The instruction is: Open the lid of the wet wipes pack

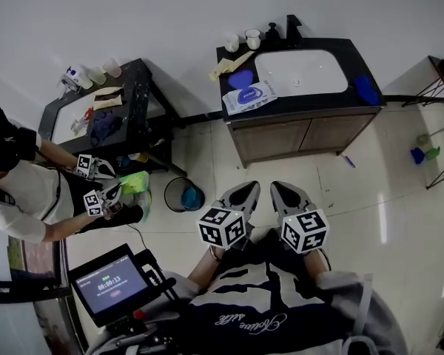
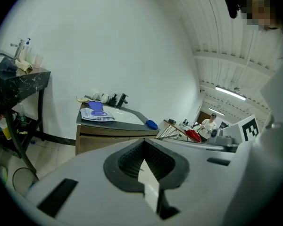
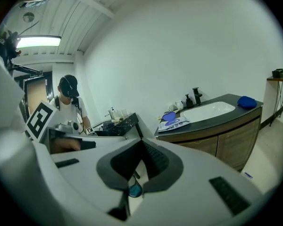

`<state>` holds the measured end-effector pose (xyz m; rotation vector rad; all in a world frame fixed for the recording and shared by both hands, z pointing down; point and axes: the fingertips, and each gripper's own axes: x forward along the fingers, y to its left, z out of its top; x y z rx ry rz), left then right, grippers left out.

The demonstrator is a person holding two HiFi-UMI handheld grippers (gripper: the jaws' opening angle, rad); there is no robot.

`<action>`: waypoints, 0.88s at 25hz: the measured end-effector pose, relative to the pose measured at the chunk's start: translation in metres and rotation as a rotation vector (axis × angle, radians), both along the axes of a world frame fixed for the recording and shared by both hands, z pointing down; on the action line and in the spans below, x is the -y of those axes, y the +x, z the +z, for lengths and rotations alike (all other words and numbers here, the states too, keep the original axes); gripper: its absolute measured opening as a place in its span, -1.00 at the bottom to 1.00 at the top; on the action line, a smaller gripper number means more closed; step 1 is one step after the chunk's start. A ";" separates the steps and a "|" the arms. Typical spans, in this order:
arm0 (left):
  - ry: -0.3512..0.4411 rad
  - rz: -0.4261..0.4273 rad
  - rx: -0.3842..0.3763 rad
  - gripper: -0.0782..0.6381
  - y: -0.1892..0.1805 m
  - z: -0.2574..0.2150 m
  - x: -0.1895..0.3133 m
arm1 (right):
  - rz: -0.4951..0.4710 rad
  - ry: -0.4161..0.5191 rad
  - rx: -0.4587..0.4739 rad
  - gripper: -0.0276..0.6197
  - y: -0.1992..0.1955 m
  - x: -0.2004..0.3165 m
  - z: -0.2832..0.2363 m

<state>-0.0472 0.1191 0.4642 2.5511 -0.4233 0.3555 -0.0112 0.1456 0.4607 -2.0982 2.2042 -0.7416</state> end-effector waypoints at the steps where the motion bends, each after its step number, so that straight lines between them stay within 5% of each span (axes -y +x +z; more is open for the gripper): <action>1: 0.004 0.002 -0.003 -0.79 -0.007 -0.005 0.000 | 0.002 0.000 -0.003 -0.91 -0.007 0.001 -0.004; 22: 0.026 0.026 -0.054 -0.79 -0.072 -0.022 0.017 | 0.043 0.007 -0.038 -0.91 -0.066 0.018 -0.019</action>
